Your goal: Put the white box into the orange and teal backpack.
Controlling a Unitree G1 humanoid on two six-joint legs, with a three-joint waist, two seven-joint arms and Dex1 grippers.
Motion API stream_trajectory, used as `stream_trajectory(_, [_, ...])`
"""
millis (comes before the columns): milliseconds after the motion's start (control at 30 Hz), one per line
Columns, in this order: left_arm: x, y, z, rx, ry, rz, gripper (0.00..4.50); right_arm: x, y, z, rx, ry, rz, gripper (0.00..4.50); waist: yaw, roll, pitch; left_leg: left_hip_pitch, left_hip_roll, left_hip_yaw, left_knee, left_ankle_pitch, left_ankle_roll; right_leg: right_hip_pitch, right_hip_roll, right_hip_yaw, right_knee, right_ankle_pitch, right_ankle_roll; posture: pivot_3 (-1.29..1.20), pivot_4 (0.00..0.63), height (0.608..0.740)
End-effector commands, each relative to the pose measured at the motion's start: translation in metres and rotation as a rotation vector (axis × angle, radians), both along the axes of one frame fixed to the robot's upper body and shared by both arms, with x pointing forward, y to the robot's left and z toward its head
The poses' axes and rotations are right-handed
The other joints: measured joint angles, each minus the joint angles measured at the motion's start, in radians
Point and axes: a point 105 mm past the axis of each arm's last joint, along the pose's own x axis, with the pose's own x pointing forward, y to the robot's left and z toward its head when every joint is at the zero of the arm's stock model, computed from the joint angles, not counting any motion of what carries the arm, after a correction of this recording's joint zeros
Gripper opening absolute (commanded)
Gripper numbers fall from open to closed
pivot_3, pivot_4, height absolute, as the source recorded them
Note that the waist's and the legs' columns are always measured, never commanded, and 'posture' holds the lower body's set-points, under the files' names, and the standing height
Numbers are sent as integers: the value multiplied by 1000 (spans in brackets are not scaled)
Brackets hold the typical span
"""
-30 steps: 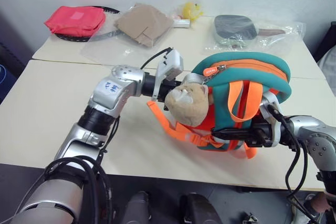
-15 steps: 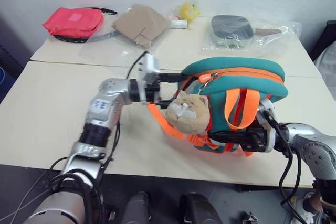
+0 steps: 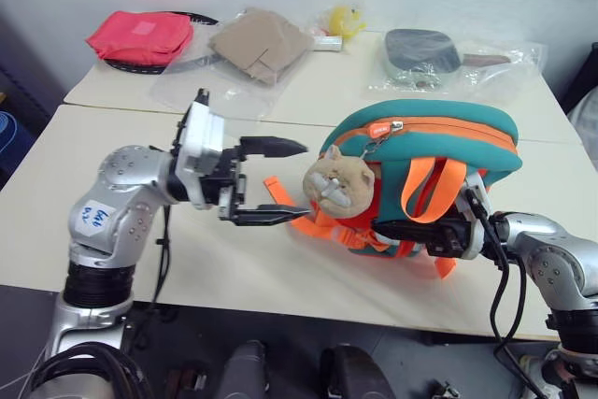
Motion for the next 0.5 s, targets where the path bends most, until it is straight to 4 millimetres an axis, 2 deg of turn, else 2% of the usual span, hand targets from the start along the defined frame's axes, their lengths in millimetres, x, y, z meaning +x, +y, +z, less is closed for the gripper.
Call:
stream_trajectory(33, [2,-21,-2,-36,-48,40,4484,3,0,1,-4,-10,8,0,-2,0,0,0,0,0,0,0,0,0,1,0,0,0,0,0,150,740])
stream_trajectory(100, [7,-30,0,-93,-110,70,4484,3,2,1,-7,-15,17,0,0,0,0,1,1,0,0,1,-1,0,1,0,1,0,0,0,150,740])
stream_trajectory(233, [-1,-38,-4,-82,-114,19,3721,2,5,5,-14,-30,31,0,0,0,0,1,1,1,0,1,-1,0,1,0,1,0,0,0,150,740])
stream_trajectory(400, [-2,-25,5,-122,-121,23,2139,4,5,6,-14,-38,14,0,0,0,0,1,1,1,0,1,-1,0,1,0,1,0,0,0,150,740])
stream_trajectory(500, [5,-10,11,-120,-128,75,1198,4,6,7,-9,-41,8,0,-1,0,0,1,1,0,0,1,-1,0,1,0,1,0,0,0,150,740])
